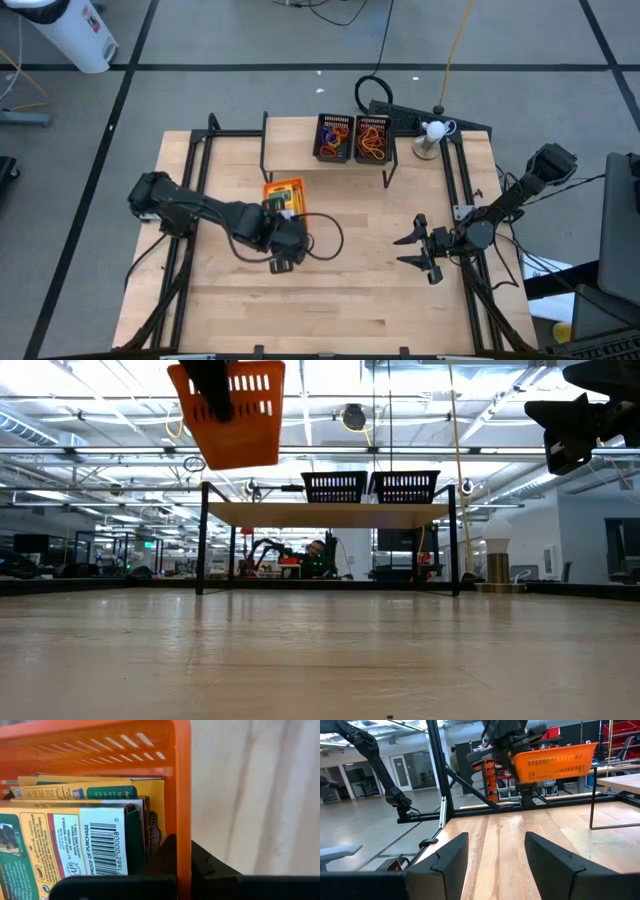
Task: Pick & Place Office Desk Supplies
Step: Put the orange bin on the shelf
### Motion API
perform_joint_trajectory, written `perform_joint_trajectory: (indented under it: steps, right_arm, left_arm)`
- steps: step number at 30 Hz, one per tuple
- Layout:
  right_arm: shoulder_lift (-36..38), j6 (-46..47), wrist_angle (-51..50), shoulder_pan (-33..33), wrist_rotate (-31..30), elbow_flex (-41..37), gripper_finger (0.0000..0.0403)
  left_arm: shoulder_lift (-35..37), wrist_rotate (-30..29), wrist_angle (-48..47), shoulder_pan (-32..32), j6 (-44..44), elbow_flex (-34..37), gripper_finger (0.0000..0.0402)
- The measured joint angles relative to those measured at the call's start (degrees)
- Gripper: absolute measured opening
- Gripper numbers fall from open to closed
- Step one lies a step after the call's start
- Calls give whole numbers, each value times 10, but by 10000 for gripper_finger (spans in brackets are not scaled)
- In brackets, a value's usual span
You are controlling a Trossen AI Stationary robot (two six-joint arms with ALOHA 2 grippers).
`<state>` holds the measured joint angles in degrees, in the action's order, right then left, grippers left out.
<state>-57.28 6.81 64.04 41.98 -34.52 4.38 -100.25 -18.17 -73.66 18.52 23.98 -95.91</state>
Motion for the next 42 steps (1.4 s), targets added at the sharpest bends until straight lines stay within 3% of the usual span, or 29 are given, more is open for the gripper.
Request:
perform_joint_trajectory:
  steps: [8, 27, 33, 42]
  right_arm:
    - [0, -2, 0, 0, -2, 0, 185]
    - [0, -5, 0, 0, -2, 0, 185]
    - [0, -7, 0, 0, -2, 0, 185]
    - [0, -7, 0, 0, -2, 0, 185]
  left_arm:
    - [0, -3, -46, -60, -71, -15, 0]
    - [2, 31, -45, -272, -288, -15, 0]
    - [2, 34, -26, -327, -322, -15, 0]
    - [2, 88, 22, -363, -349, -15, 0]
